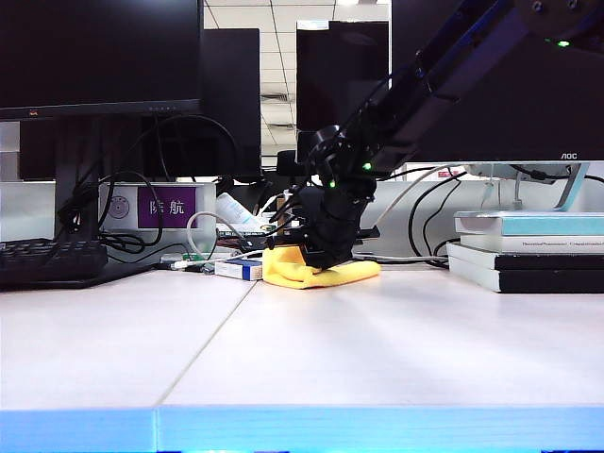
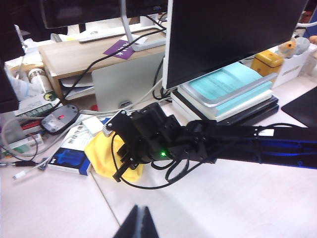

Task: Wipe the table from front to back using the rag.

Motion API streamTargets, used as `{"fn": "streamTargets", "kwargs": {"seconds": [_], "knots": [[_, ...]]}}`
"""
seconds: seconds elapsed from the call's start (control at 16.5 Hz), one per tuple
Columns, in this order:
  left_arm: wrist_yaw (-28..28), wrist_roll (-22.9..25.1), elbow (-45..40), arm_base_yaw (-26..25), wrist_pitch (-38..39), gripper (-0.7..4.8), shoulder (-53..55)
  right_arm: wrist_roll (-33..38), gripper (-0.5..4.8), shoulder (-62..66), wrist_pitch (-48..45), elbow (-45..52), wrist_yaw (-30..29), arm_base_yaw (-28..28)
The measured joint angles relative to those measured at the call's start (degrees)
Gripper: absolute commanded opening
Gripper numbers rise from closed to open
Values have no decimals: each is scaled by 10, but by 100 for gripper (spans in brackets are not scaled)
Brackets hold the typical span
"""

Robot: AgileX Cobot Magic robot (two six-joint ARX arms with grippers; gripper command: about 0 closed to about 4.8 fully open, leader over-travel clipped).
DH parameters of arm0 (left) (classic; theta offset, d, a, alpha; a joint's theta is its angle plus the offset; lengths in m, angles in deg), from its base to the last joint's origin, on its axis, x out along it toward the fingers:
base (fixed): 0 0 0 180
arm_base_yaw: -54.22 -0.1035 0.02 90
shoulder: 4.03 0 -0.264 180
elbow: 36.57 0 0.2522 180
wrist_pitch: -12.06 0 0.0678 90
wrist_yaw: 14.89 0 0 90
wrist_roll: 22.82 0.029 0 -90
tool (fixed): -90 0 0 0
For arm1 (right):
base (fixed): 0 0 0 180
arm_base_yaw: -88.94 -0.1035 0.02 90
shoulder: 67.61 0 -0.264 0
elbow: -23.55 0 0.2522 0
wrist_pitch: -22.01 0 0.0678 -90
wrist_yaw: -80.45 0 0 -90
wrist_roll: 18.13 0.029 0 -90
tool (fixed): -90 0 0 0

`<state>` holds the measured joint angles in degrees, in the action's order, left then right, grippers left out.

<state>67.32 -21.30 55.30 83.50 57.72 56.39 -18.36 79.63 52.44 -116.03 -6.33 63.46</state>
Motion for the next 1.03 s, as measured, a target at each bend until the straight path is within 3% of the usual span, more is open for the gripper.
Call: {"fn": "streamTargets", "kwargs": {"seconds": [1.03], "knots": [[-11, 0, 0, 0, -5, -5, -6, 49, -7, -46, 232, -7, -15, -4]]}}
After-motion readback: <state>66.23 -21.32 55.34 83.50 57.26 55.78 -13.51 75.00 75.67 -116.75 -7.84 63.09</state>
